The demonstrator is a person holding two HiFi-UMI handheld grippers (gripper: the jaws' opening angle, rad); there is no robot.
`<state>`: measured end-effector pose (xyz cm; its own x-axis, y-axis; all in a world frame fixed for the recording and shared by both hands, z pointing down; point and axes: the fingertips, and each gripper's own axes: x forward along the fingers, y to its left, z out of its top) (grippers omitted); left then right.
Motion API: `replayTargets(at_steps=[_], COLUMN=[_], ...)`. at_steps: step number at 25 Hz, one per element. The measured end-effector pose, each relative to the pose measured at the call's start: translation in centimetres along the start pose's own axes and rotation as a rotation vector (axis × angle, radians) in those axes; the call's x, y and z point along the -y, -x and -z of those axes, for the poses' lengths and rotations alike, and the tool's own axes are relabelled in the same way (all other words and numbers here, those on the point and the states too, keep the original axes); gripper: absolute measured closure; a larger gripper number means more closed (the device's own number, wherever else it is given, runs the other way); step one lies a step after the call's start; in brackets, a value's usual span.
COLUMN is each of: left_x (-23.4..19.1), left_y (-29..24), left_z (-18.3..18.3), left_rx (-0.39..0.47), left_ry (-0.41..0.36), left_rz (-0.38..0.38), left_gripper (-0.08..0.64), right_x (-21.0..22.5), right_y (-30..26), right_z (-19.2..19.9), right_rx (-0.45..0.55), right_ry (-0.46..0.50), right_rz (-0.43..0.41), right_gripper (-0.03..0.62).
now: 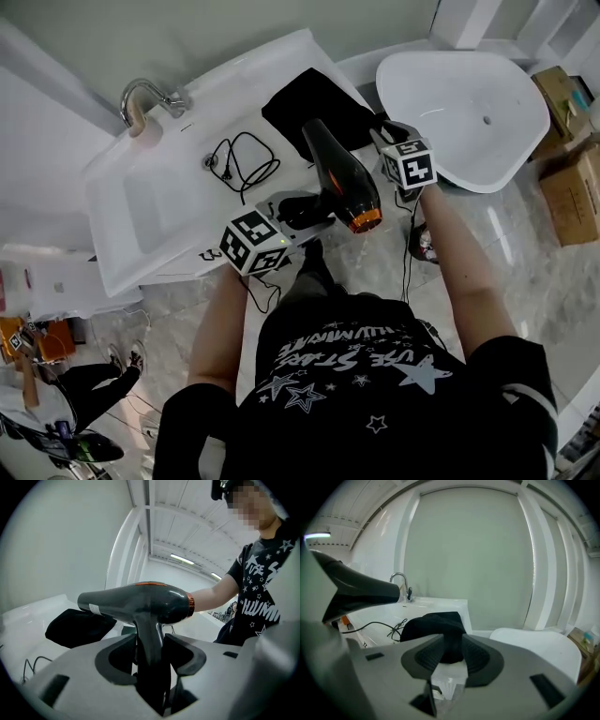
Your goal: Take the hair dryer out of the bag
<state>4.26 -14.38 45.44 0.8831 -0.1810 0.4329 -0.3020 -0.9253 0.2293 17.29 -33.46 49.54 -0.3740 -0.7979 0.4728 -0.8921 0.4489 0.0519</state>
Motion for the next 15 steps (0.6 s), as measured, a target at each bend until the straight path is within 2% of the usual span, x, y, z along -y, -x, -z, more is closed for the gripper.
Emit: replayTargets(at_steps=[3,9,15], left_x=[1.1,1.8,1.8], left_y=[0.3,1.5,2.1], left_z=[0.3,0.2,0.5], left_rx=[0.018,0.098,0.152], left_ry=[0.015,0.083,0.132], left_rz=[-0.038,-0.112,-0.149], left_gripper=[0.356,0.356,0.356], right_x=[-0.2,-1.0,-1.2], right_y=[1.7,5.3,9.1], right_z=[0.9,0.1,0.0], right_rx=[0.018,0.098,0.169], right_ry=[-0.011,-0.049,-0.092], right_rz=[-0.001,-0.002,0.016], right_gripper=[0.462,0.465,0.502])
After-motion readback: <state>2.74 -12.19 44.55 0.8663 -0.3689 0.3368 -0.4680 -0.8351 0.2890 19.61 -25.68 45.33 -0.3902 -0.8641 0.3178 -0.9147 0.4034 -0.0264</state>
